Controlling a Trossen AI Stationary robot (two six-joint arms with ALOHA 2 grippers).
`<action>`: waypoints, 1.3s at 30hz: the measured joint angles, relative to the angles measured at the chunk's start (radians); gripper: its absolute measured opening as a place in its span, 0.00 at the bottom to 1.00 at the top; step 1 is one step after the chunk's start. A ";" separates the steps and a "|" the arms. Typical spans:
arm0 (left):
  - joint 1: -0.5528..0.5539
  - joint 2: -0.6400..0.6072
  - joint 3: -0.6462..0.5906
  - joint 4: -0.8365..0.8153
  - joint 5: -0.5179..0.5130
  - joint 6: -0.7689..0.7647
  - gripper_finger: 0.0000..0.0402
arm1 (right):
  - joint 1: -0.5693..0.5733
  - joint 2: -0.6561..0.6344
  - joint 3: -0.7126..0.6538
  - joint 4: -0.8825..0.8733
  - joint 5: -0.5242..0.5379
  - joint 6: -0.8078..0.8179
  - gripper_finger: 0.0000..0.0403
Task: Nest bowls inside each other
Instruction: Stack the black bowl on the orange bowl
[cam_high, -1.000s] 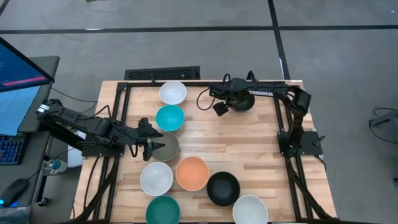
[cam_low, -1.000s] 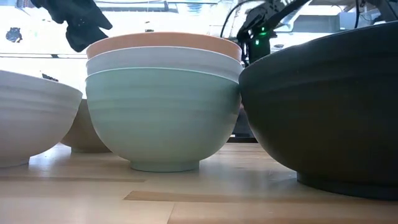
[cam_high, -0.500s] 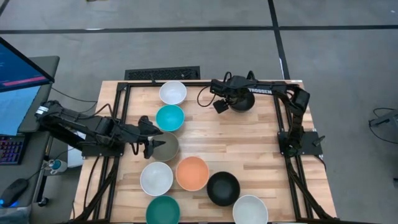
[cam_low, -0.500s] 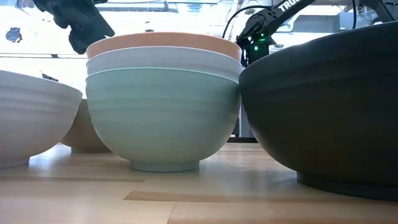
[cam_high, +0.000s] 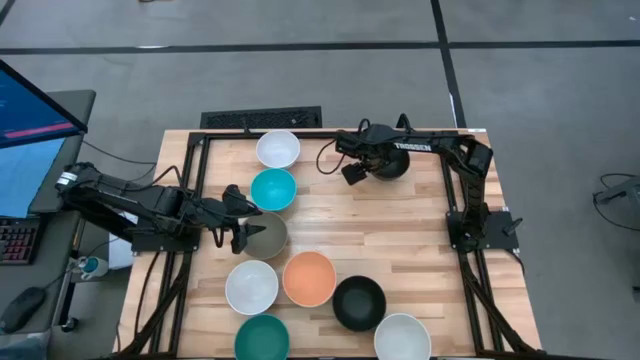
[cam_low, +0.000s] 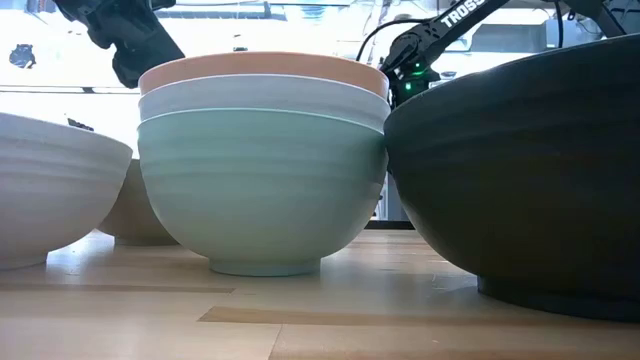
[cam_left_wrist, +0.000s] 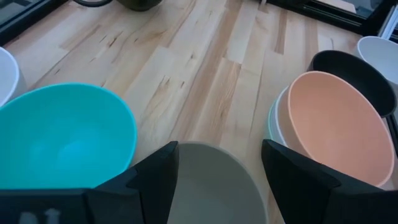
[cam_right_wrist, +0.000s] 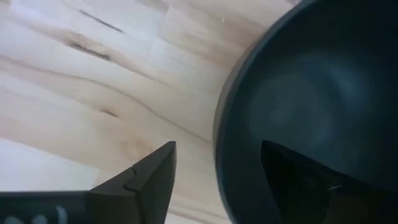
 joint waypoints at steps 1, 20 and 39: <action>0.000 0.000 0.000 0.000 -0.001 0.000 0.55 | 0.000 0.001 0.000 -0.002 0.000 0.000 0.61; 0.000 0.000 0.000 -0.001 -0.002 0.005 0.55 | 0.022 0.001 -0.001 -0.045 0.029 0.027 0.04; 0.000 0.000 0.000 -0.001 -0.015 0.010 0.55 | 0.598 -0.363 0.196 -0.040 0.044 -0.211 0.11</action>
